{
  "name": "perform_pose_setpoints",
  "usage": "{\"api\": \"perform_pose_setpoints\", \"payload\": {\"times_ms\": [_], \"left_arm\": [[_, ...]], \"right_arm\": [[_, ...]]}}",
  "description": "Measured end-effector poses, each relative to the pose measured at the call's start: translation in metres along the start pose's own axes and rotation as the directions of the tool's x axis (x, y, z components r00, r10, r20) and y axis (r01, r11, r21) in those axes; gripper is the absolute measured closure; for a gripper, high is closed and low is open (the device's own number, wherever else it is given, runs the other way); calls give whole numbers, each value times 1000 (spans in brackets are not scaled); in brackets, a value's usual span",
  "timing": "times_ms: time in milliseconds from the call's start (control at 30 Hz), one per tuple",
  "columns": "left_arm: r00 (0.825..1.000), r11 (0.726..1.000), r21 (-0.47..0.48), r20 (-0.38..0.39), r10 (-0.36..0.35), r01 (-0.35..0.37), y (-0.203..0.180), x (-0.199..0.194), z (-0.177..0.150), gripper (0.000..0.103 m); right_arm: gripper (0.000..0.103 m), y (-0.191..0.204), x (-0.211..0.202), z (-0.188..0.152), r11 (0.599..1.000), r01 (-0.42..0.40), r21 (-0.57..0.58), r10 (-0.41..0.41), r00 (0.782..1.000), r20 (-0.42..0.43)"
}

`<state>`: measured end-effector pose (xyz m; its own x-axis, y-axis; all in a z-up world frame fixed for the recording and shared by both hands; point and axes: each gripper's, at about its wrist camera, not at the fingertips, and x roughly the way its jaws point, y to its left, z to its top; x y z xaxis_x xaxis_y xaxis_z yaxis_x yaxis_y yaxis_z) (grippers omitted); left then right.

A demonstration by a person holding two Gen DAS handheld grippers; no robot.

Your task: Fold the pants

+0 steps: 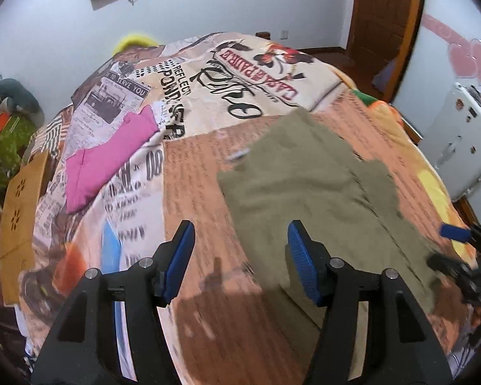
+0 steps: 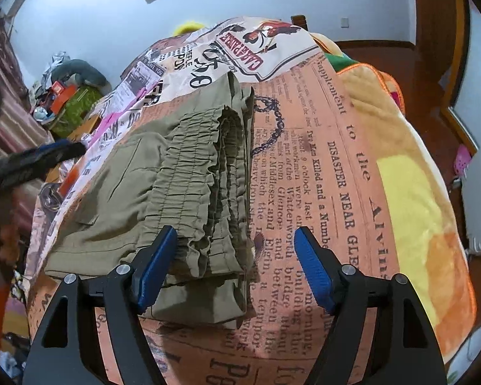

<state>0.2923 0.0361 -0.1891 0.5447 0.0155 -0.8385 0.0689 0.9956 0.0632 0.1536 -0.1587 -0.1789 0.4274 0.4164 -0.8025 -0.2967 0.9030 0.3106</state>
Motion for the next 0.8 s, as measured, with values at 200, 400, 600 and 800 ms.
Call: {"api": "perform_pose_setpoints", "payload": {"times_ms": [200, 400, 600, 800], "left_arm": [[998, 1000, 13, -61, 20, -19, 14, 54, 34, 39], [982, 999, -16, -184, -34, 32, 19, 110, 53, 39], [968, 999, 45, -251, 24, -13, 10, 146, 49, 32], [972, 996, 84, -232, 22, -2, 10, 136, 32, 30]], "right_arm": [[31, 1, 1, 0, 1000, 13, -7, -13, 1000, -1], [27, -7, 4, -4, 999, -4, 39, 4, 1000, -1], [27, -5, 4, -2, 999, 5, 37, -5, 1000, -1], [27, -1, -1, 2, 1000, 26, 16, -26, 1000, 1]]}}
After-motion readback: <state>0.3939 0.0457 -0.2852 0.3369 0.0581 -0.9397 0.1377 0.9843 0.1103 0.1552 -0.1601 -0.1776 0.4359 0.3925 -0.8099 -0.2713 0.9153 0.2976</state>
